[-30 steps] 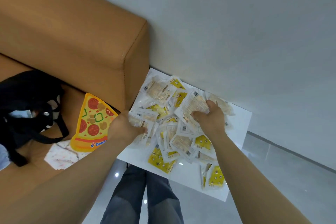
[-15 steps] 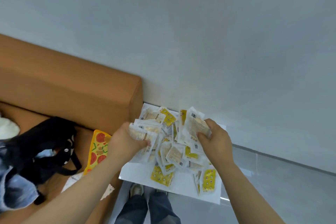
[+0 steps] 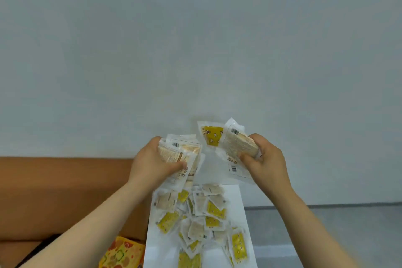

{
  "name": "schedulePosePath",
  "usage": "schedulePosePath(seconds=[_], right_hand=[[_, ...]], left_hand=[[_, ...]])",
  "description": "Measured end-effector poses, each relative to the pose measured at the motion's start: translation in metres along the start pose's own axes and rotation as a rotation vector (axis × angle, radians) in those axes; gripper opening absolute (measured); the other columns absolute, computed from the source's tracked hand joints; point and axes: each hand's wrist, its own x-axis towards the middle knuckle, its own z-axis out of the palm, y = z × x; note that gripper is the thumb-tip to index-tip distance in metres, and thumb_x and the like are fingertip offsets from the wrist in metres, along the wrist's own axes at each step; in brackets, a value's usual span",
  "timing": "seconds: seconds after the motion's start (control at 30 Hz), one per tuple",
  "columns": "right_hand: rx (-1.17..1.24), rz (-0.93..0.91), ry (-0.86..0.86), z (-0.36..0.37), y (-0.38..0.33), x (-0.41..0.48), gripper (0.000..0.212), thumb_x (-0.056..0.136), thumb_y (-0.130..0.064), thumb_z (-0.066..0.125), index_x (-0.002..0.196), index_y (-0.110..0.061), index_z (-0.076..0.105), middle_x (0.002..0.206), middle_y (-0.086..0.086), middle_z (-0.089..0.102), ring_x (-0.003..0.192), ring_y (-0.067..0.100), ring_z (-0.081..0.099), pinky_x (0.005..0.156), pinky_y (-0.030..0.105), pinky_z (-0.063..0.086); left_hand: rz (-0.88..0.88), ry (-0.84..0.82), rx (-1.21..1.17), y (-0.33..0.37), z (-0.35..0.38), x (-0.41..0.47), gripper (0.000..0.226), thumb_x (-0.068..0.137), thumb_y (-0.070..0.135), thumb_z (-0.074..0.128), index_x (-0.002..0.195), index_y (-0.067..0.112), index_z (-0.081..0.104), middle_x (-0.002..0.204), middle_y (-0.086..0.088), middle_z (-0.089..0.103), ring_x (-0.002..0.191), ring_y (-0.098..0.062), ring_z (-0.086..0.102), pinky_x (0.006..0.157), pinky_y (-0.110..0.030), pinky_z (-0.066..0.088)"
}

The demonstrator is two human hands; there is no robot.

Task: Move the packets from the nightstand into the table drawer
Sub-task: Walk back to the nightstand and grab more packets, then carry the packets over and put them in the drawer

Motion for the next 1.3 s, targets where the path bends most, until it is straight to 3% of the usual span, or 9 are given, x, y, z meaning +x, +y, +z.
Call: schedulePosePath(seconds=[0.3,0.43,0.6,0.8,0.93,1.13,1.3], right_hand=[[0.228,-0.037,0.248,-0.116,-0.039,-0.013,0.013,0.073,-0.015,0.066,0.079,-0.026,0.062,0.075,-0.01,0.066,0.071,0.01,0.062,0.066,0.035,0.052],[0.234,-0.059,0.373,-0.185,-0.034,-0.032,0.021,0.078,-0.003,0.069,0.08,-0.024,0.063,0.076,-0.009,0.066,0.073,0.011,0.063,0.066,0.034,0.053],[0.189,-0.071,0.55,-0.292,-0.015,-0.075,0.018,0.078,-0.002,0.07,0.081,-0.019,0.062,0.078,-0.003,0.067,0.075,0.015,0.063,0.069,0.039,0.054],[0.075,-0.074,0.747,-0.421,0.016,-0.151,0.02,0.079,-0.003,0.07,0.085,-0.021,0.064,0.083,-0.008,0.067,0.077,0.009,0.063,0.07,0.031,0.054],[-0.025,-0.032,0.857,-0.489,0.046,-0.207,0.022,0.08,-0.005,0.071,0.091,-0.022,0.066,0.087,-0.004,0.07,0.085,0.012,0.066,0.076,0.04,0.057],[-0.092,0.051,1.03,-0.56,0.085,-0.285,0.025,0.081,-0.004,0.07,0.091,-0.026,0.065,0.089,-0.009,0.07,0.086,0.002,0.066,0.068,0.017,0.055],[-0.21,0.161,1.184,-0.609,0.116,-0.336,0.019,0.081,-0.005,0.07,0.089,-0.021,0.064,0.088,-0.005,0.07,0.085,0.006,0.066,0.071,0.031,0.057]], left_hand=[[0.251,0.014,-0.083,0.119,-0.009,-0.013,0.051,0.056,0.031,0.088,0.096,0.027,0.057,0.091,0.014,0.068,0.084,-0.01,0.065,0.077,-0.036,0.055],[0.339,-0.026,-0.164,0.181,0.017,-0.037,0.055,0.056,0.03,0.089,0.101,0.027,0.057,0.093,0.013,0.067,0.086,-0.01,0.065,0.078,-0.036,0.056],[0.464,-0.112,-0.26,0.268,0.075,-0.086,0.05,0.055,0.027,0.09,0.094,0.026,0.058,0.09,0.011,0.069,0.083,-0.01,0.066,0.074,-0.034,0.056],[0.614,-0.253,-0.356,0.36,0.161,-0.161,0.051,0.056,0.027,0.09,0.096,0.025,0.059,0.09,0.009,0.07,0.082,-0.009,0.067,0.068,-0.028,0.054],[0.695,-0.378,-0.399,0.408,0.221,-0.213,0.052,0.056,0.027,0.09,0.098,0.026,0.059,0.09,0.009,0.07,0.081,-0.008,0.067,0.066,-0.026,0.054],[0.785,-0.602,-0.453,0.47,0.307,-0.283,0.05,0.056,0.024,0.09,0.095,0.027,0.059,0.088,0.009,0.071,0.081,-0.008,0.068,0.069,-0.028,0.056],[0.866,-0.789,-0.467,0.518,0.381,-0.329,0.05,0.057,0.025,0.09,0.096,0.028,0.059,0.09,0.009,0.071,0.082,-0.009,0.068,0.071,-0.032,0.057]])
